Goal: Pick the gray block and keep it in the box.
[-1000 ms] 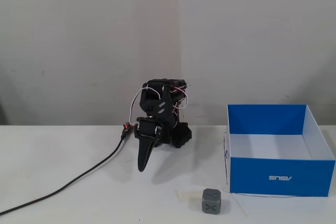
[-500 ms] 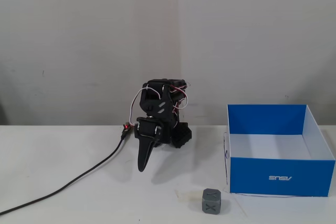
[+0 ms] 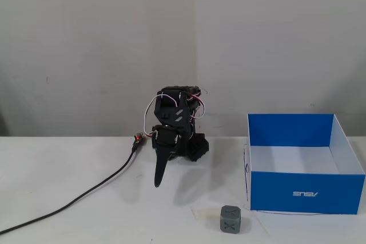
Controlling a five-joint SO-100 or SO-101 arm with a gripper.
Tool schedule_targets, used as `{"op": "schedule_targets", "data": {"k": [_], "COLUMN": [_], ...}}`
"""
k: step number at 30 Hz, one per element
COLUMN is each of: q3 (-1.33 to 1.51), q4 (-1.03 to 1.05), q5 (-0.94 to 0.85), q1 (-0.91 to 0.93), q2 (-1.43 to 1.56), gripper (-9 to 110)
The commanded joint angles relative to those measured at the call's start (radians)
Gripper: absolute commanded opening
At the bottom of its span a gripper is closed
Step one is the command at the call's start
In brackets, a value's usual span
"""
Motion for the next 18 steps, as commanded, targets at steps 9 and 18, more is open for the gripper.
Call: {"op": "schedule_targets", "data": {"k": [9,18], "q3": [-0.011,-0.095], "q4": [0.015,-0.046], "q5": [-0.133,-0.137], "q1": [-0.166,-0.250], "q2": [0.110,-0.060], "gripper": [0,0]}}
